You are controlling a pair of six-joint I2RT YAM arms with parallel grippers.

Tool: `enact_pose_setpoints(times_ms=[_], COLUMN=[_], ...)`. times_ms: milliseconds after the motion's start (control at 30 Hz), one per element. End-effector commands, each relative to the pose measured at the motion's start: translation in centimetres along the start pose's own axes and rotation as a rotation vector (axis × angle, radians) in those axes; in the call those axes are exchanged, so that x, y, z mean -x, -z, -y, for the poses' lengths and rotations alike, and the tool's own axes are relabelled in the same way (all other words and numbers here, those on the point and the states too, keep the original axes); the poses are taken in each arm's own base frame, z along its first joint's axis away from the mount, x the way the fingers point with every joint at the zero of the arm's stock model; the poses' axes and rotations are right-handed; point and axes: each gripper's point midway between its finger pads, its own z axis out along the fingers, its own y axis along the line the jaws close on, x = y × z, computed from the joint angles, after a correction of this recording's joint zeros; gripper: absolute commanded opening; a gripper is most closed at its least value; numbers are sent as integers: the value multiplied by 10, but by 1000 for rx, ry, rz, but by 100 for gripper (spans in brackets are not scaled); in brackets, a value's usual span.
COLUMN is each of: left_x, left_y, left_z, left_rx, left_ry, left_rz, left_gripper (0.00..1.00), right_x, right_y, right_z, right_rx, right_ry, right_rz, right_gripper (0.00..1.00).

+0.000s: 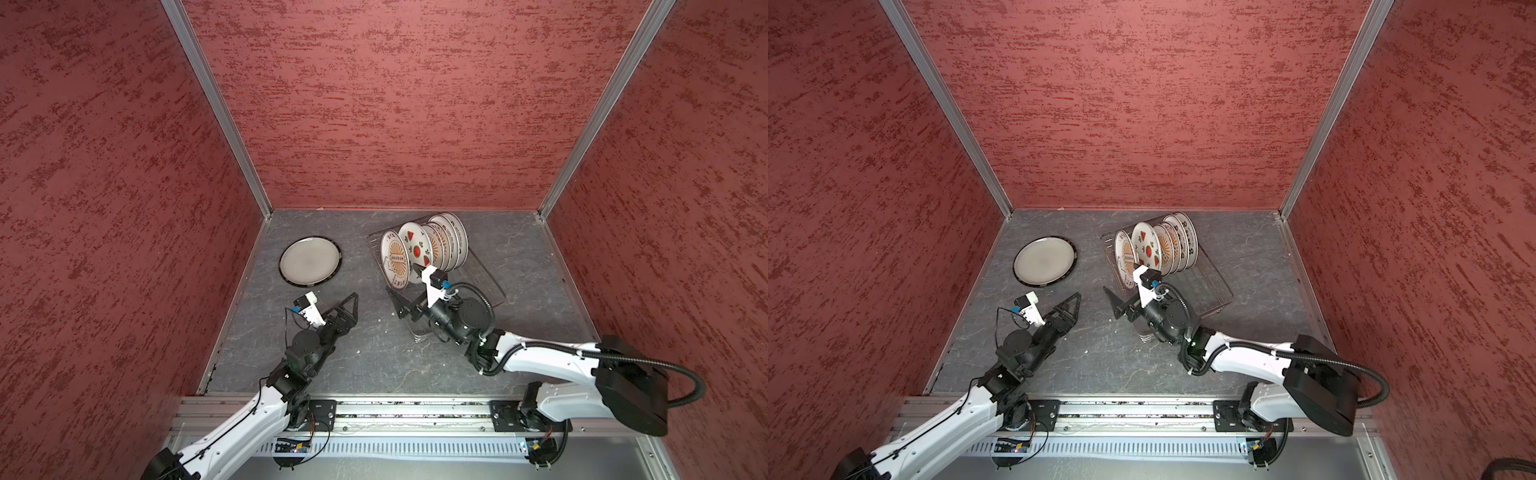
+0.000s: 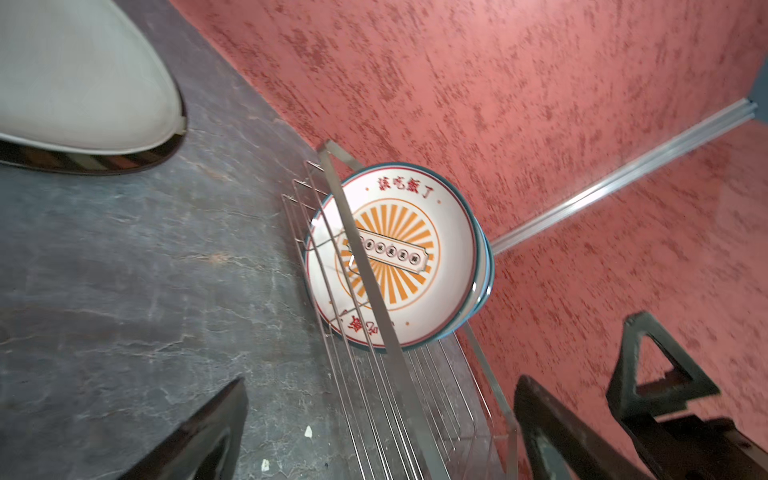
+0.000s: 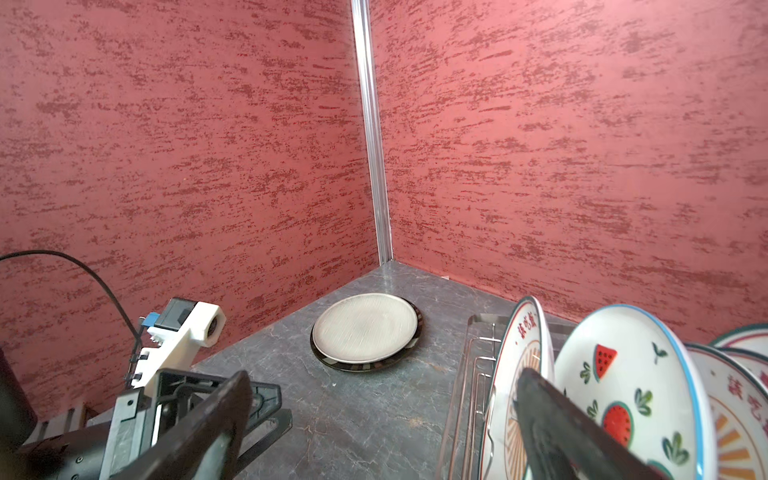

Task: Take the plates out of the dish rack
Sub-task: 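Open the left gripper and draw it back from the stacked plates, then reach the right gripper into the rack onto the watermelon plate rim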

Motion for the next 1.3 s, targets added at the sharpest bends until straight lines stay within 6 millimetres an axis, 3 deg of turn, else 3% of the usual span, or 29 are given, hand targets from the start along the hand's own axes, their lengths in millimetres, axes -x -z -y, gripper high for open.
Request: enact_pose_setpoints(times_ms=[0, 67, 200, 333, 433, 733, 1133, 1267], left_x=[-6, -15, -27, -40, -51, -50, -43, -46], left_y=[3, 5, 6, 7, 8, 3, -10, -11], left_z=[17, 44, 68, 85, 94, 84, 69, 69], left_rx=[-96, -221, -334, -429, -489, -446, -359, -362], left_ry=[-146, -213, -276, -334, -374, -425, -446, -447], left_rz=[-22, -82, -163, -239, -310, -289, -235, -242], left_gripper=[99, 100, 99, 99, 99, 99, 99, 100], right_x=[10, 10, 6, -2, -11, -36, -70, -87], right_y=[10, 17, 27, 31, 29, 14, -24, -30], right_z=[33, 52, 82, 104, 121, 152, 157, 174], right_rx=[-106, -136, -176, -225, -269, -416, -401, -496], right_ry=[-78, -129, -230, -254, -260, -212, -208, -206], right_rz=[24, 18, 3, -21, -54, -156, -225, -256], right_gripper=[99, 99, 97, 76, 72, 51, 39, 26])
